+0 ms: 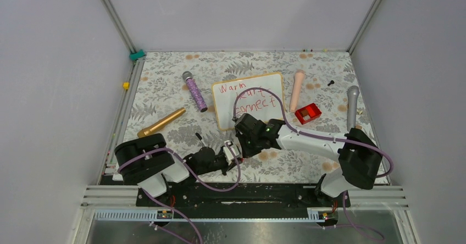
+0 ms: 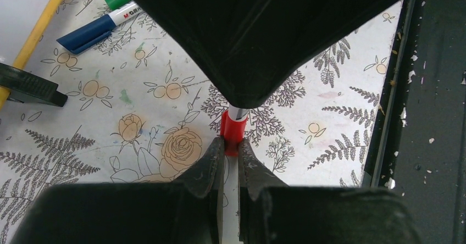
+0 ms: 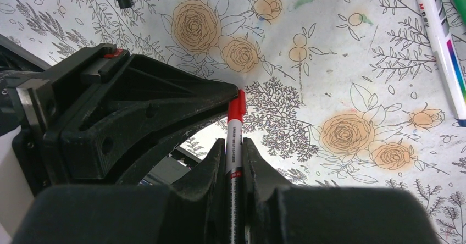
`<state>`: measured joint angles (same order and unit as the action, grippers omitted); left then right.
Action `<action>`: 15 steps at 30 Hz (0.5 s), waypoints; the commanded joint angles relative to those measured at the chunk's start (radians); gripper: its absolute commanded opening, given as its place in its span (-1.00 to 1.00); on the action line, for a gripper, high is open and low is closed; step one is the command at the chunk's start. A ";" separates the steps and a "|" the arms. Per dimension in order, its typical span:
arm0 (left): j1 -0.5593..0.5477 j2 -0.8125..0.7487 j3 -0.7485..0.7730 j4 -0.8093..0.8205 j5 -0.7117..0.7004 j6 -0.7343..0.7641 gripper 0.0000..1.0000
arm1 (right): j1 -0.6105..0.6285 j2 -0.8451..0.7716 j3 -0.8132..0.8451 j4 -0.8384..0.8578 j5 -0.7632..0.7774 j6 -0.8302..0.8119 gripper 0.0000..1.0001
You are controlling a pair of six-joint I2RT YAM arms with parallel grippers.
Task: Write a sentence on the whiteboard
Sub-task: Put down the whiteboard marker at the center of the board.
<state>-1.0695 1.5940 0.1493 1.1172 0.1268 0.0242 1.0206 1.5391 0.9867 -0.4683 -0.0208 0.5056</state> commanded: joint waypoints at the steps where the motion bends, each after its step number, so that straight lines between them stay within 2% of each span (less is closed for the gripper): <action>1: -0.004 -0.030 0.050 0.274 0.019 -0.042 -1.00 | 0.055 0.128 -0.039 0.026 0.002 0.000 -1.00; 4: -0.004 -0.091 0.060 0.189 -0.001 -0.058 -1.00 | 0.054 0.072 -0.025 0.013 0.027 -0.013 -1.00; 8: -0.005 -0.229 0.121 -0.074 0.006 -0.051 -0.98 | 0.045 -0.021 0.018 -0.049 0.071 -0.041 -1.00; 9: -0.006 -0.261 0.129 -0.124 0.008 -0.053 -0.90 | 0.041 -0.045 0.021 -0.056 0.074 -0.046 -1.00; 11: -0.006 -0.342 0.149 -0.208 -0.001 -0.073 -0.59 | 0.029 -0.090 0.019 -0.058 0.071 -0.051 -1.00; 15: -0.006 -0.485 0.213 -0.486 -0.055 -0.105 -0.34 | -0.002 -0.135 0.013 -0.057 0.067 -0.056 -1.00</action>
<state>-1.0718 1.2526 0.2447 0.7288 0.1146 -0.0196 1.0435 1.4521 1.0073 -0.5079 0.0277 0.4603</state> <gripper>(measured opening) 0.277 0.158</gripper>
